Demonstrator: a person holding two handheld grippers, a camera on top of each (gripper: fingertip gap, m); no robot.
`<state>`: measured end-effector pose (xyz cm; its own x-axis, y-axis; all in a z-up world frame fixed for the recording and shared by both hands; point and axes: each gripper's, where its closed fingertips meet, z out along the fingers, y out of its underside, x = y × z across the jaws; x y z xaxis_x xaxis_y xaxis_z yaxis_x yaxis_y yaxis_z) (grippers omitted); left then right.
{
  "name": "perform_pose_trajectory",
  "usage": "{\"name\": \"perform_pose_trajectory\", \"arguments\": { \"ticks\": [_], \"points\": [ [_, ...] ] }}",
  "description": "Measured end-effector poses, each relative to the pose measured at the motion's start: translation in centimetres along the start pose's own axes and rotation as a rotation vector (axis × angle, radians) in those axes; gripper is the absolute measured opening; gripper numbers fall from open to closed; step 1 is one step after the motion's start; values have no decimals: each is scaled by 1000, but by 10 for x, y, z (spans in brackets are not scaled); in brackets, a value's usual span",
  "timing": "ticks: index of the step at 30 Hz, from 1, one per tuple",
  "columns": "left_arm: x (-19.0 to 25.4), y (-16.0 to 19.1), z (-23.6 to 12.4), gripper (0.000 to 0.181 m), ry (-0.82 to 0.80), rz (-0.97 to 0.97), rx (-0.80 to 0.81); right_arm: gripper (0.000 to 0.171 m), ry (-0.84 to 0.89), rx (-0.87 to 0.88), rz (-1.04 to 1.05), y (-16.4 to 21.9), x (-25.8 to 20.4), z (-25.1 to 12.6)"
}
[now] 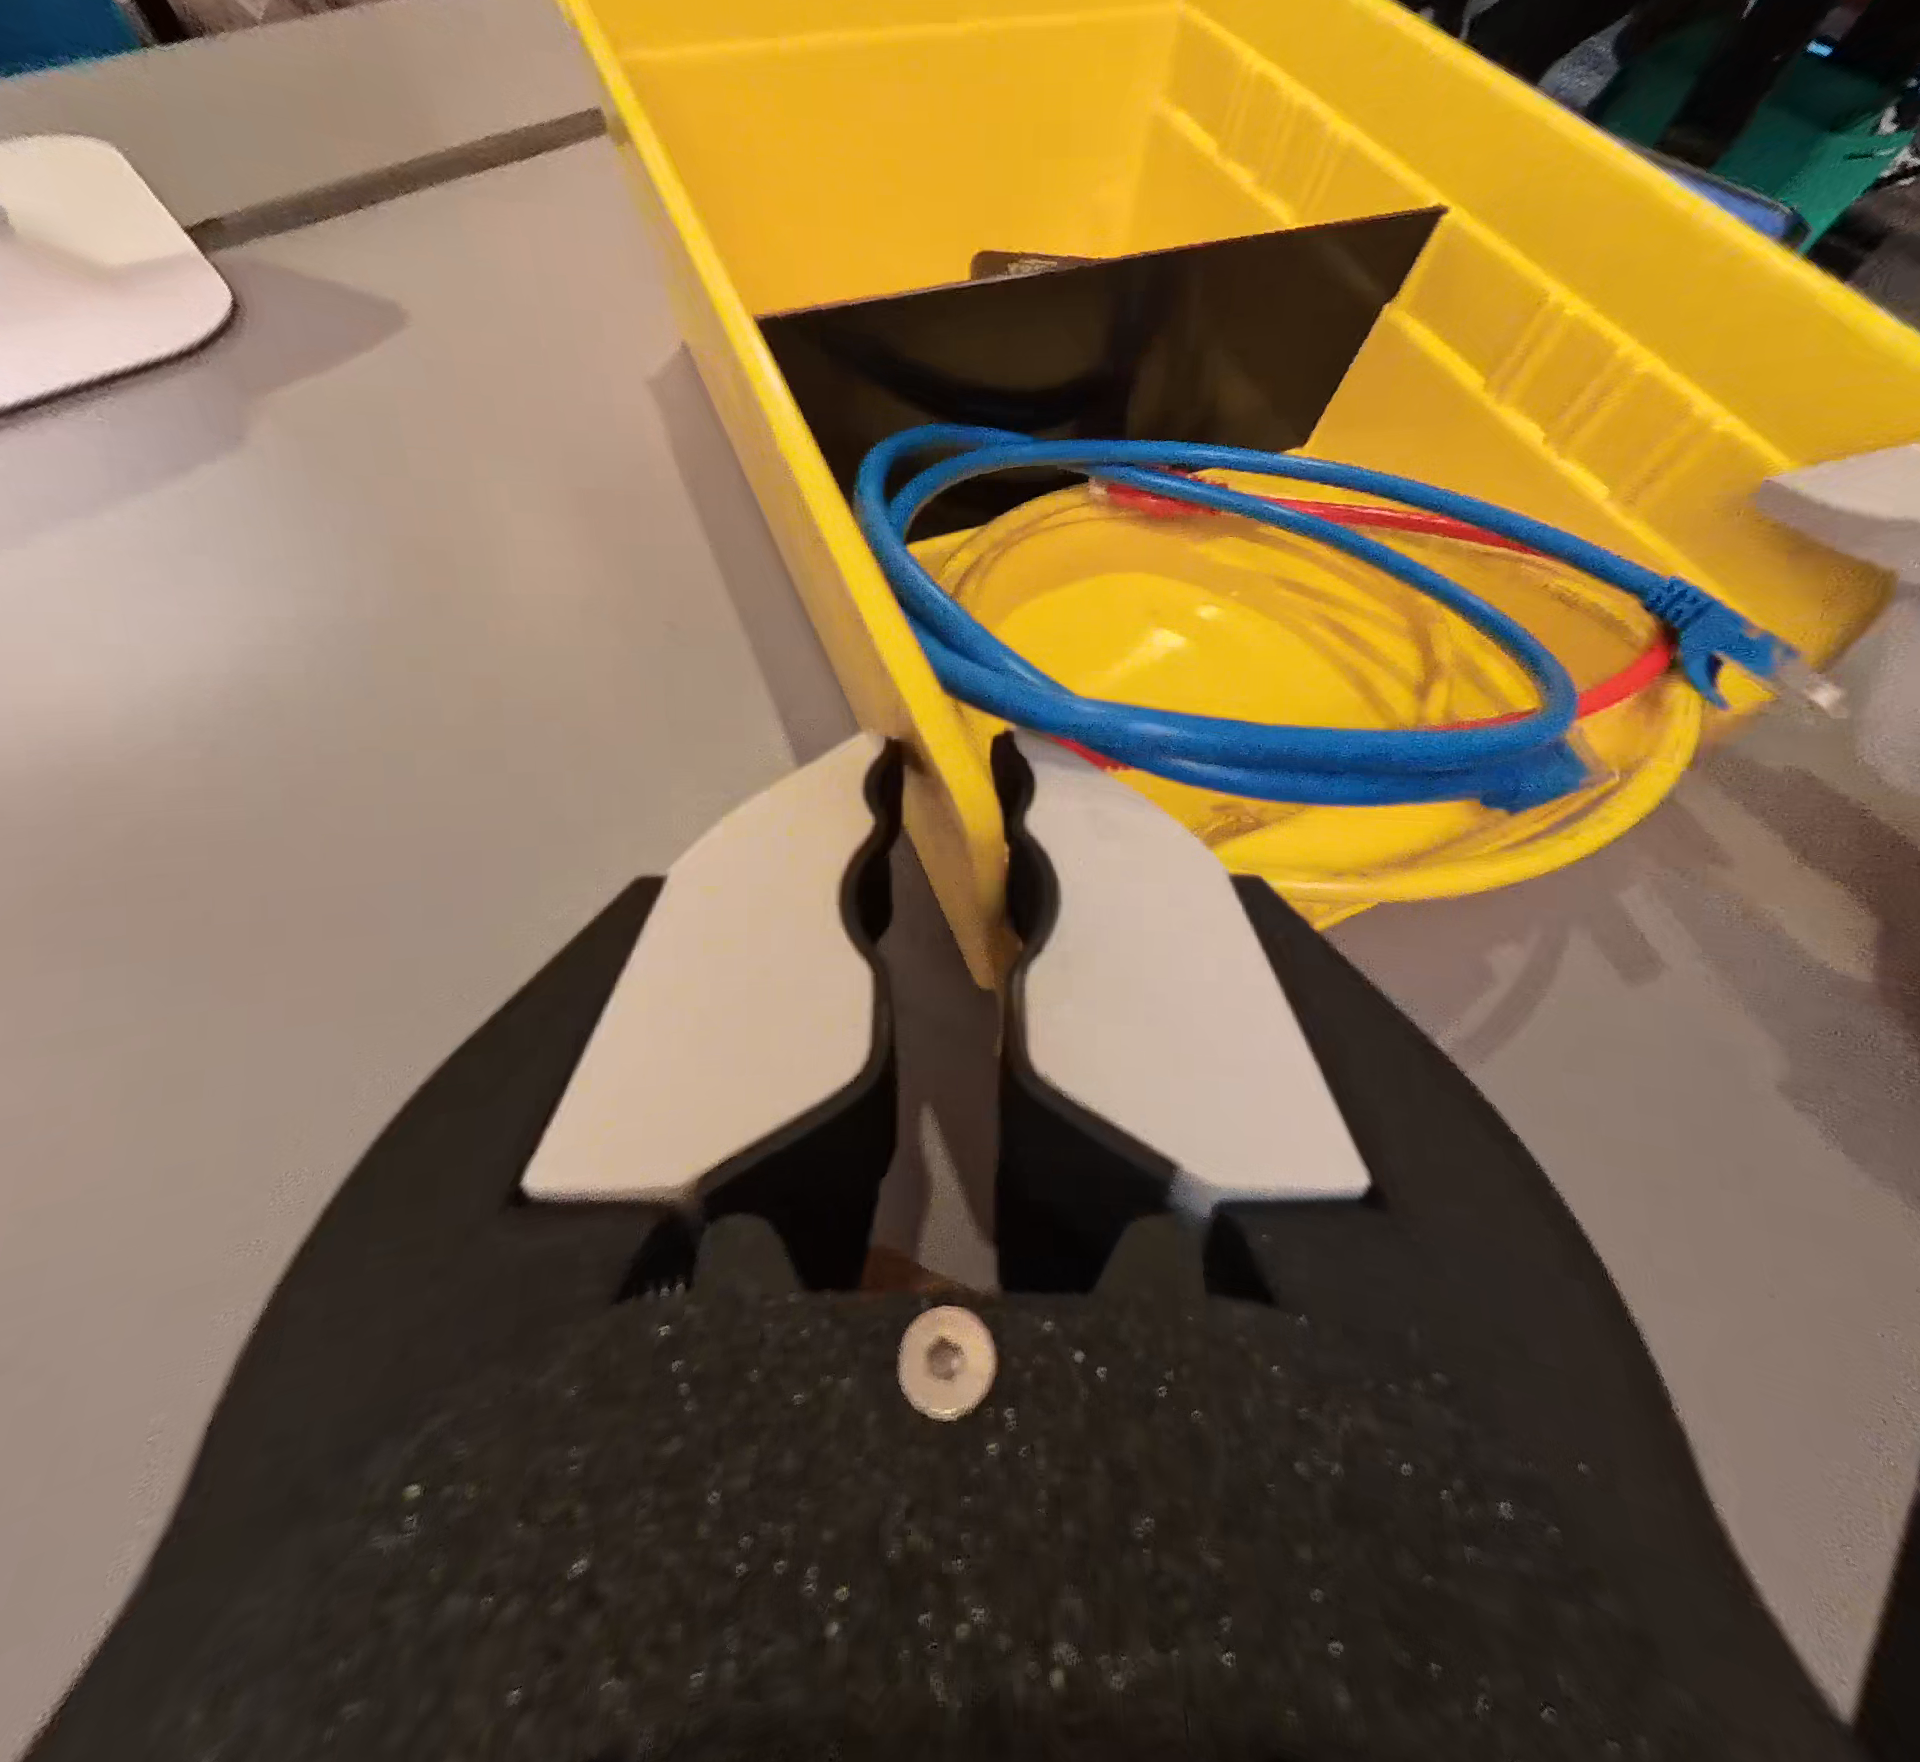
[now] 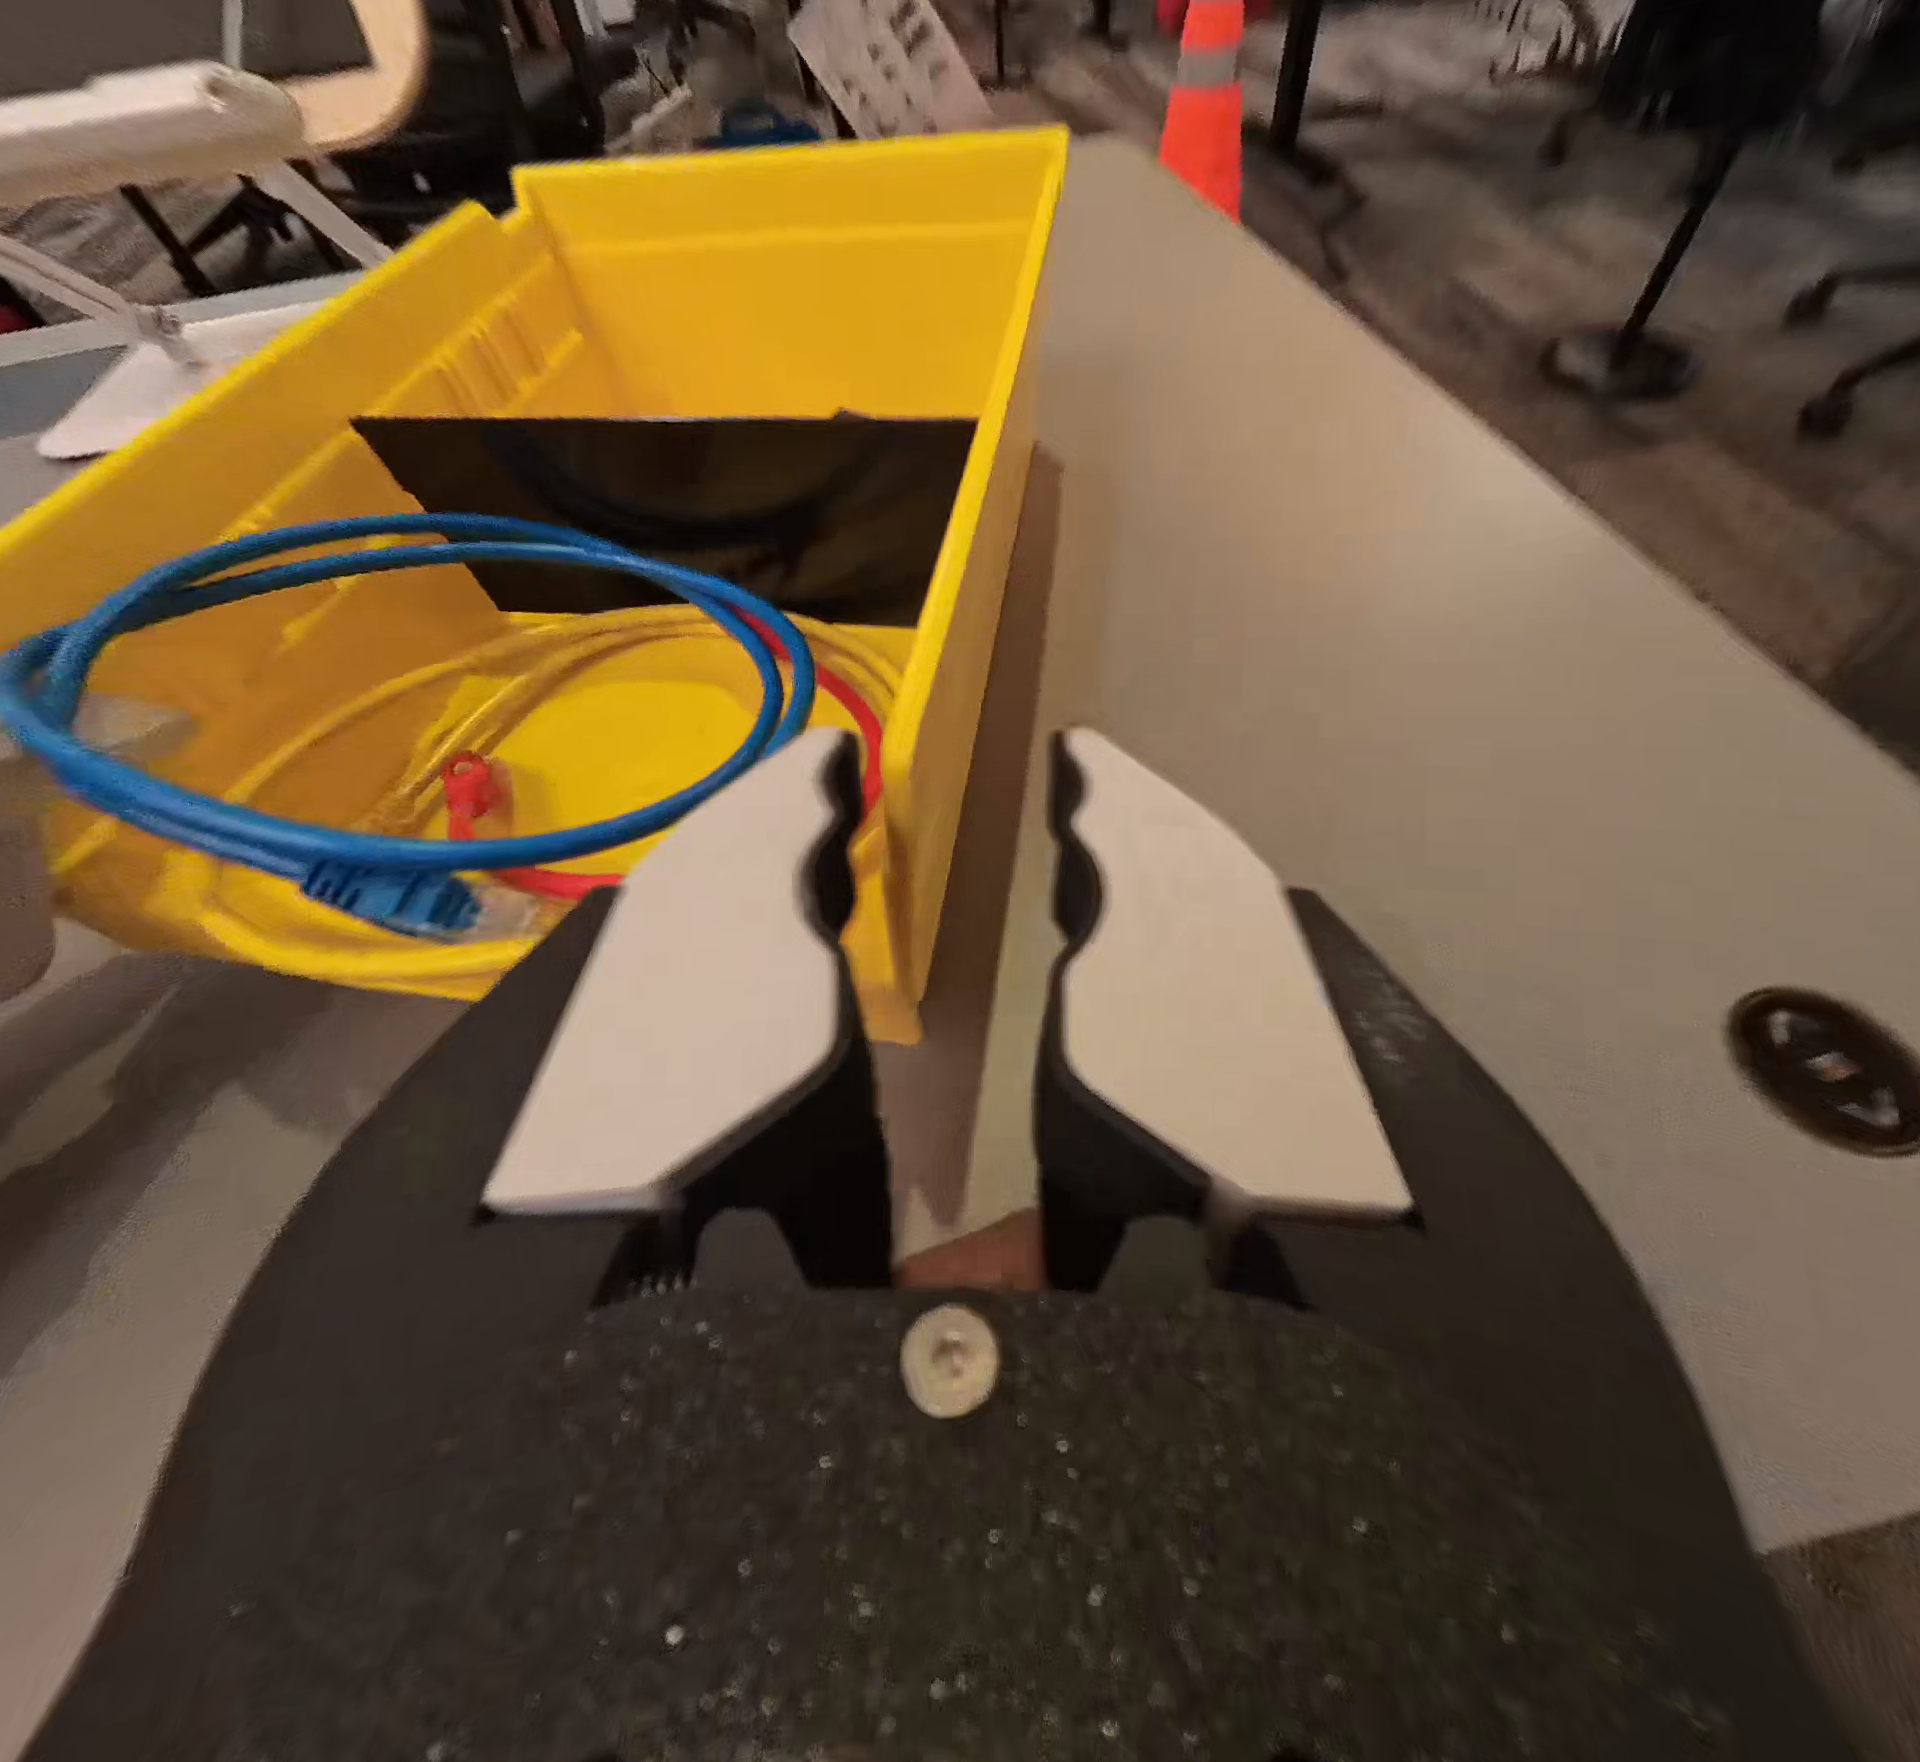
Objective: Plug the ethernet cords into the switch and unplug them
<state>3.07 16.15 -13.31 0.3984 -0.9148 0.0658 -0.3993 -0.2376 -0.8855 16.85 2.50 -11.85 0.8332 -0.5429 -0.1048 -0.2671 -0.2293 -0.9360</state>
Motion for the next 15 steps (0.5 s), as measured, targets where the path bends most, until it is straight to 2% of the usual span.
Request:
{"name": "perform_pose_trajectory", "arguments": {
  "ticks": [2,3,4,6,8,11,15],
  "points": [
    [-3,0,2,13,-31,20,-4,11,-7,-69,17,8,-6,13],
    [-4,0,1,12,-66,68,-18,6,14,-87,15,8,-7,15],
    [-4,0,-1,11,-102,113,-20,5,56,-91,-15,6,-7,16],
    [-7,-1,-10,10,-119,84,-6,4,107,-70,-52,-1,-12,14],
    [-20,0,-25,9,-129,35,8,4,45,-33,-11,-9,-32,10],
    [-50,3,-64,8,-202,18,42,5,-19,2,-48,-15,-77,3],
    [-115,15,-124,7,-347,-36,68,5,-149,22,-128,-16,-163,10]
  ]
}}
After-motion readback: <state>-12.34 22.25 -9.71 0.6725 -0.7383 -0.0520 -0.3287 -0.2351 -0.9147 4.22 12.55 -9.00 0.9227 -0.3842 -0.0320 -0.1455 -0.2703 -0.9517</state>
